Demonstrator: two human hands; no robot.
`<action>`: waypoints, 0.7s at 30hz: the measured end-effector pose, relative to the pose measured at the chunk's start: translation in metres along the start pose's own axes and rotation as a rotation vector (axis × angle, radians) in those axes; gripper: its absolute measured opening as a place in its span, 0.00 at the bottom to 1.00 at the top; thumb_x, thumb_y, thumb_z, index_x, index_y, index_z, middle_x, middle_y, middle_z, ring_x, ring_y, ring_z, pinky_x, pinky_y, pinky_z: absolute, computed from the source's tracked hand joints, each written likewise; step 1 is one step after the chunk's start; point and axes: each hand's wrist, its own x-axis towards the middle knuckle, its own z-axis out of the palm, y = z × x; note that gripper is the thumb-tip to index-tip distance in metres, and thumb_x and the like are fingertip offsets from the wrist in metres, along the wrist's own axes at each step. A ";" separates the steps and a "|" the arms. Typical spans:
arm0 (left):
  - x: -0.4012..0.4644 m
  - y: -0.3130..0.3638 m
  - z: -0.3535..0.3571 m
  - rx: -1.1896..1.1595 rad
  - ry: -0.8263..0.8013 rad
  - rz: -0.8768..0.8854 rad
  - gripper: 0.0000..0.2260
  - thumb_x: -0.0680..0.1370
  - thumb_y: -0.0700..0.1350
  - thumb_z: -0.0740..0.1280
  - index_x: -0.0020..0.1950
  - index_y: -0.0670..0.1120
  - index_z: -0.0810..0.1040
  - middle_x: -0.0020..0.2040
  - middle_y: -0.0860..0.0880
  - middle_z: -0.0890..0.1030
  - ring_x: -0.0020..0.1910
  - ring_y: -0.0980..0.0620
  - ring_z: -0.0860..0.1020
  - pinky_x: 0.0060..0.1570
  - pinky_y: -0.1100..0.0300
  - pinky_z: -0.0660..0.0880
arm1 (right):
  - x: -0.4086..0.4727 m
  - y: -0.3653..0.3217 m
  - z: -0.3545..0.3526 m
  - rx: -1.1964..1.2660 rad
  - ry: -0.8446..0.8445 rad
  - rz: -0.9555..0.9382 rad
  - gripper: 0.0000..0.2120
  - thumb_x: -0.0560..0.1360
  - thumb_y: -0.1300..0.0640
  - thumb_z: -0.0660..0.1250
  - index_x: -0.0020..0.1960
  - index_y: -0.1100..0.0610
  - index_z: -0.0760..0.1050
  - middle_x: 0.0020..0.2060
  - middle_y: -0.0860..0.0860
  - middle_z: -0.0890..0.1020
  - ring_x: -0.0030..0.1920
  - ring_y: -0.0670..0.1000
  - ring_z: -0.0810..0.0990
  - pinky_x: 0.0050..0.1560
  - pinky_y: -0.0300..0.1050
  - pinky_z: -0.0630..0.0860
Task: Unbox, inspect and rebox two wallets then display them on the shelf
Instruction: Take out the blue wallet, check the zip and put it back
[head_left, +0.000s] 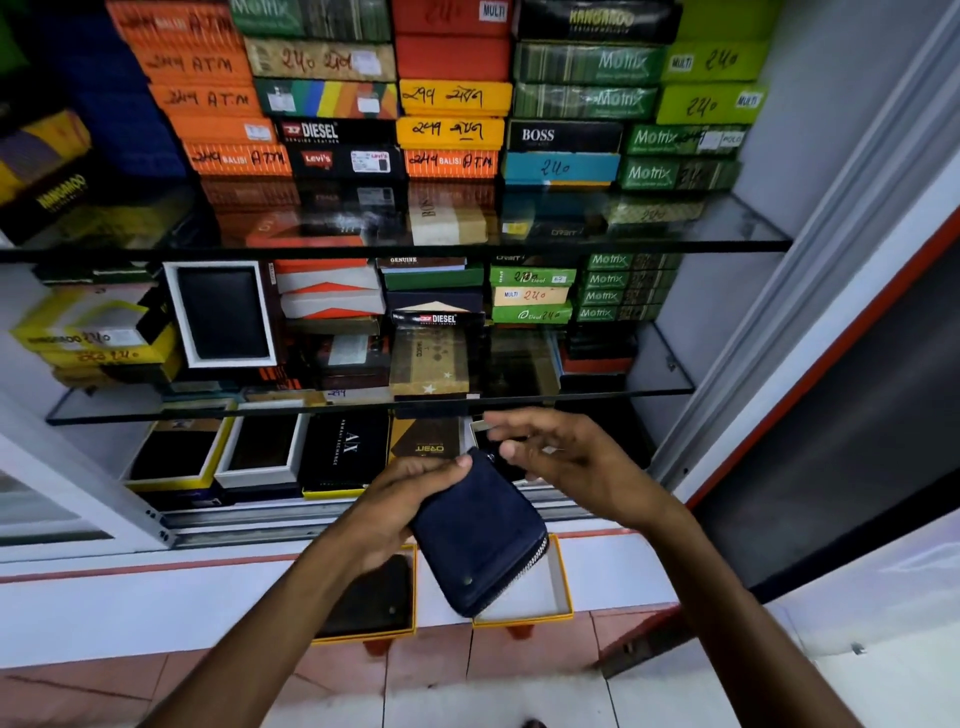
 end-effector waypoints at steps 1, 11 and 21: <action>-0.002 0.006 -0.001 -0.016 -0.018 0.005 0.13 0.72 0.53 0.68 0.41 0.43 0.84 0.35 0.49 0.84 0.34 0.55 0.80 0.33 0.64 0.72 | 0.005 -0.006 0.001 -0.029 -0.017 -0.018 0.16 0.77 0.53 0.68 0.64 0.48 0.78 0.54 0.49 0.85 0.49 0.51 0.83 0.49 0.48 0.82; -0.015 0.022 -0.019 -0.123 -0.062 -0.002 0.12 0.72 0.52 0.73 0.39 0.42 0.83 0.36 0.44 0.83 0.32 0.51 0.80 0.36 0.58 0.72 | 0.016 -0.032 -0.003 -0.066 -0.116 -0.062 0.12 0.72 0.60 0.74 0.55 0.61 0.83 0.47 0.57 0.88 0.44 0.57 0.86 0.37 0.41 0.80; -0.014 0.032 -0.031 -0.108 0.045 -0.027 0.15 0.71 0.55 0.73 0.44 0.42 0.83 0.38 0.44 0.85 0.33 0.50 0.83 0.37 0.59 0.76 | -0.005 -0.066 0.007 -0.362 0.055 -0.101 0.02 0.70 0.58 0.75 0.42 0.55 0.85 0.31 0.44 0.82 0.29 0.37 0.76 0.32 0.27 0.70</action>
